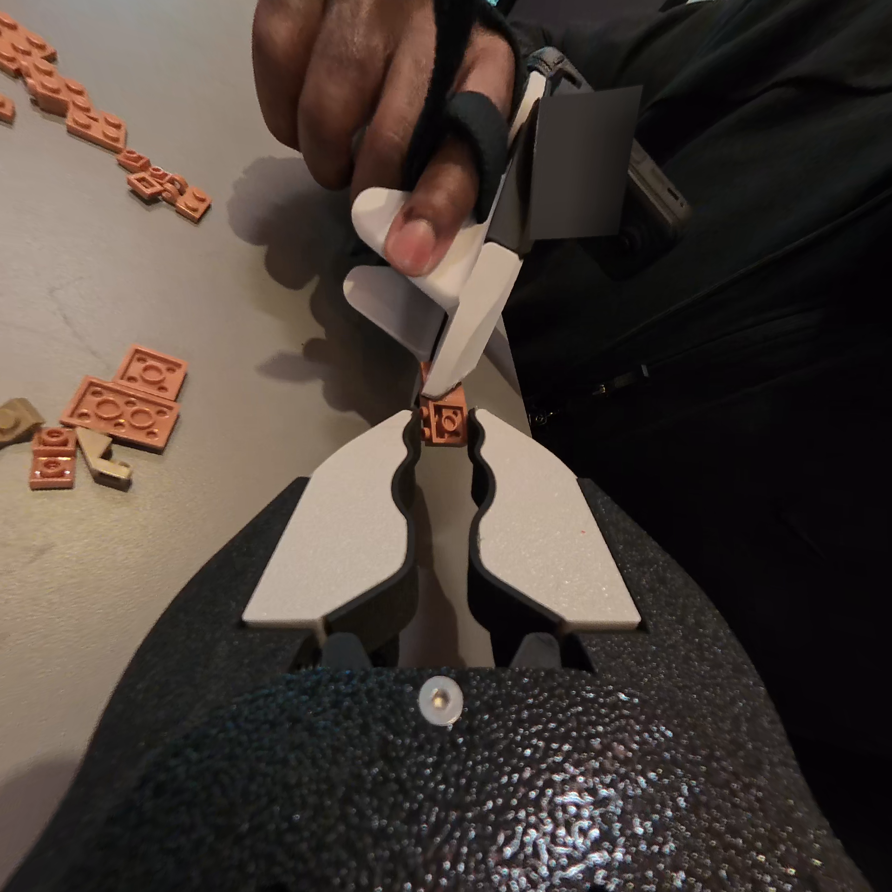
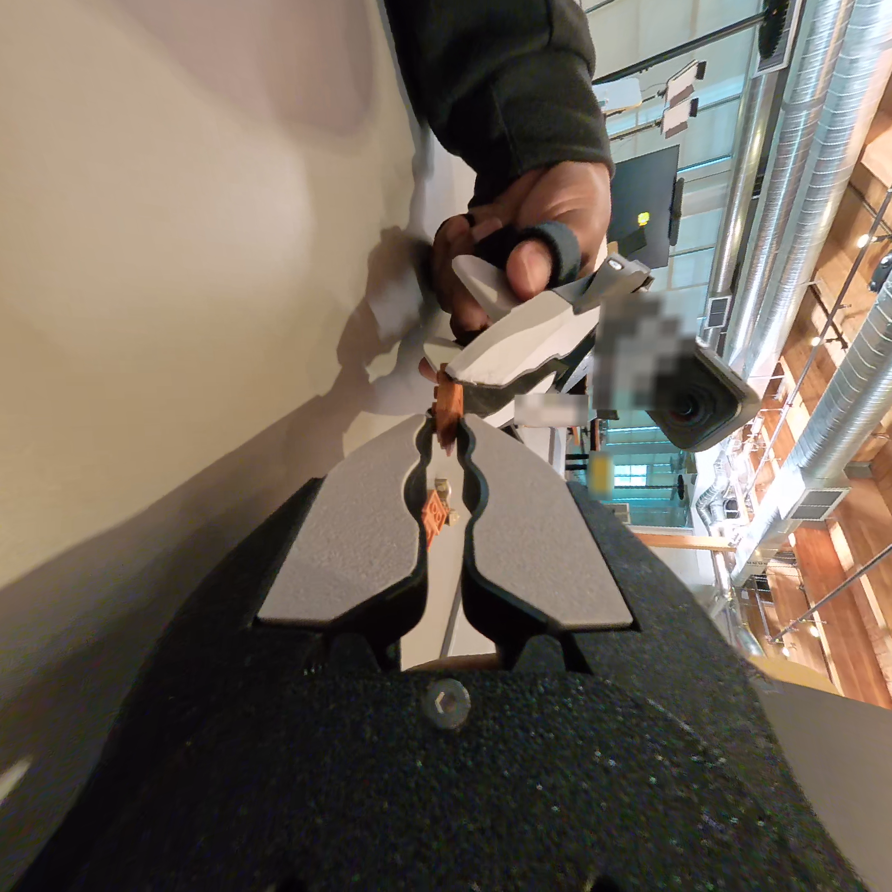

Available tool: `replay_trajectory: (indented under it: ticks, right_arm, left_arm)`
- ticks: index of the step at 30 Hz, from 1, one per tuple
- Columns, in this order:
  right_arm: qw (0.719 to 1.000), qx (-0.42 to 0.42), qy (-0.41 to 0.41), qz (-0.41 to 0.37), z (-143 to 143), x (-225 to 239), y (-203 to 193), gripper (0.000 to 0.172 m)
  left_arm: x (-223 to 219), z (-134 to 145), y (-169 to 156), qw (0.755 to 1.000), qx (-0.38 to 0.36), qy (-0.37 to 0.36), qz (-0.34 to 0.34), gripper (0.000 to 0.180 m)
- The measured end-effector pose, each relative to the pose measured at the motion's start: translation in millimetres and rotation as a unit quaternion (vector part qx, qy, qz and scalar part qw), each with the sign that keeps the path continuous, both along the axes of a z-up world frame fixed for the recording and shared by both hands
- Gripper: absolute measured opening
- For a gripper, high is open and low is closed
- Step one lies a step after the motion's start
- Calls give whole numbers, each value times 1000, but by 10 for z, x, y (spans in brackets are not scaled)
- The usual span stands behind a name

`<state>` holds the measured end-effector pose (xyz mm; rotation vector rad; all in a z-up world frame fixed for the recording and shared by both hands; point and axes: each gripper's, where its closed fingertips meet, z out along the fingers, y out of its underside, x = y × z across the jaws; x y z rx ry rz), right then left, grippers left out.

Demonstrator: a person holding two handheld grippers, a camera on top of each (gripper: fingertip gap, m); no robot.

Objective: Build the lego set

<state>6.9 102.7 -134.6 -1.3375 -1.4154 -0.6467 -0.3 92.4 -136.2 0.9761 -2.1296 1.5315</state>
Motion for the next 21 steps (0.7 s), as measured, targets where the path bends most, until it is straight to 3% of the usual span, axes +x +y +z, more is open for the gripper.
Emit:
replay_trajectory:
  ticks: [21]
  right_arm:
    - [997, 67, -23, -23, 83, 52, 49, 16]
  left_arm:
    - [15, 53, 0, 1000, -16, -6, 6, 18]
